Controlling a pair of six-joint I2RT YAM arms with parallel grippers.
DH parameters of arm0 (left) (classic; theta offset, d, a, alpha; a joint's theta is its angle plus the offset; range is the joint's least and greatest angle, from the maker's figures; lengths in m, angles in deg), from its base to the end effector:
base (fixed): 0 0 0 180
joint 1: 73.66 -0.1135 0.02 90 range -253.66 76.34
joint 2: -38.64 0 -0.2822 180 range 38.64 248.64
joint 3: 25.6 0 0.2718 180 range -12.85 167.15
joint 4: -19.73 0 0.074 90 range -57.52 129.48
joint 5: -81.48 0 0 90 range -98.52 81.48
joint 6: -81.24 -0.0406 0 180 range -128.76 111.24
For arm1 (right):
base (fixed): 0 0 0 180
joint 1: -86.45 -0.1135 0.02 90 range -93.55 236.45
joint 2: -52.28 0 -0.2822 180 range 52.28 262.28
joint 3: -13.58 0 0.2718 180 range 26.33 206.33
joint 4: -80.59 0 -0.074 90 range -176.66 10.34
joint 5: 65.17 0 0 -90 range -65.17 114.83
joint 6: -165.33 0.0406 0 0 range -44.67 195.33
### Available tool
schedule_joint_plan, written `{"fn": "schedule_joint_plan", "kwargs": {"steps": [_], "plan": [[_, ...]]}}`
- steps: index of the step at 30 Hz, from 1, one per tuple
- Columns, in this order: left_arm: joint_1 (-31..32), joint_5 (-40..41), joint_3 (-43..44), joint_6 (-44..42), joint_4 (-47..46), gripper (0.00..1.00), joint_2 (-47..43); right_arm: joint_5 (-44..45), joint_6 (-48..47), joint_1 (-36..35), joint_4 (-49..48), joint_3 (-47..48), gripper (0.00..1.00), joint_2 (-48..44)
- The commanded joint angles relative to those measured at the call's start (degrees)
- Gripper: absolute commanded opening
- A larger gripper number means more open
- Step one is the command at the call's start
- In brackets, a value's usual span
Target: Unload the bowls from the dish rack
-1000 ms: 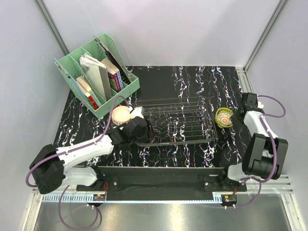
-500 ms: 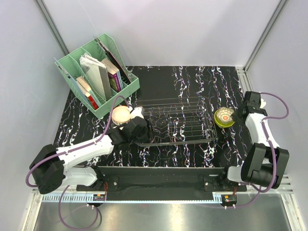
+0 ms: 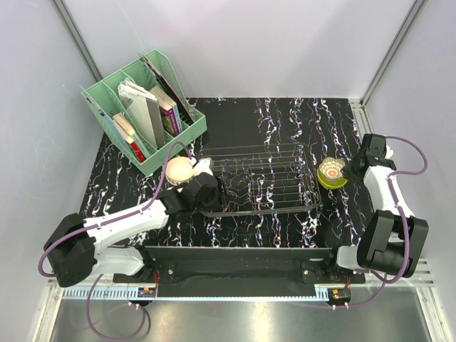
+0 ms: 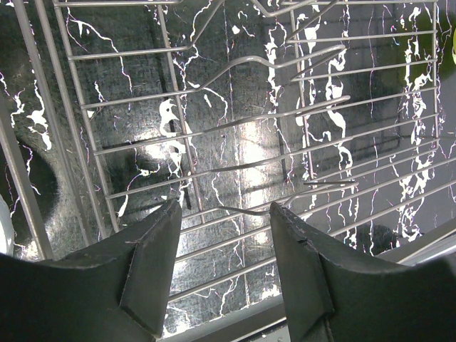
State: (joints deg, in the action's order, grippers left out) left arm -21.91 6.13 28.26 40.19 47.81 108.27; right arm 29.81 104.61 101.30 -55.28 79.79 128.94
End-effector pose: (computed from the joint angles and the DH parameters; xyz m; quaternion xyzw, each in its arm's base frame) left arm 0.1721 -0.2018 0.2257 -0.0277 0.9134 -0.2245 0.3384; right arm 0.2780 -0.0773 0.2455 0.3698 0.8770 -0.0029 0.3067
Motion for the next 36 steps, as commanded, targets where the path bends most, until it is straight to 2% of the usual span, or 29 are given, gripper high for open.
{"fn": "schedule_joint_plan", "kwargs": {"steps": [1, 10, 12, 14, 16, 20, 30, 32, 36], "plan": [[0.1, 0.8, -0.2, -1.0, -0.2, 0.58, 0.5, -1.5, 2.0, 0.0, -2.4, 0.1, 0.00, 0.1], [0.1, 1.1, -0.1, -1.3, 0.2, 0.58, 0.3, -1.0, 2.9, -0.1, -5.4, -2.0, 0.00, 0.1], [0.1, 1.2, 0.0, -1.4, 0.6, 0.58, 0.3, -1.8, 3.1, -0.1, -5.6, -2.1, 0.07, 1.4], [0.1, 1.1, 0.1, -1.2, 0.7, 0.58, 0.2, -3.5, 2.5, -0.1, -5.4, -1.9, 0.23, 2.5], [0.1, 1.2, -0.1, -1.2, 0.7, 0.58, 0.0, -4.3, 2.3, 0.0, -5.4, -2.4, 0.32, 2.9], [0.1, 1.1, -0.4, -1.0, 0.6, 0.58, 0.2, -4.4, 2.2, -0.1, -5.4, -3.7, 0.34, 1.0], [0.3, 0.7, -0.3, -0.7, 0.1, 0.57, 0.7, -4.4, 0.7, -0.1, -5.4, -2.7, 0.34, 1.6], [0.2, 0.8, -0.5, -0.7, 0.3, 0.57, 0.6, -4.7, 0.8, -0.1, -5.5, -2.2, 0.22, 2.5], [0.2, 1.0, -0.8, -0.7, 0.3, 0.57, 0.4, -6.2, 0.3, -0.1, -5.4, -0.9, 0.12, 4.6]]}}
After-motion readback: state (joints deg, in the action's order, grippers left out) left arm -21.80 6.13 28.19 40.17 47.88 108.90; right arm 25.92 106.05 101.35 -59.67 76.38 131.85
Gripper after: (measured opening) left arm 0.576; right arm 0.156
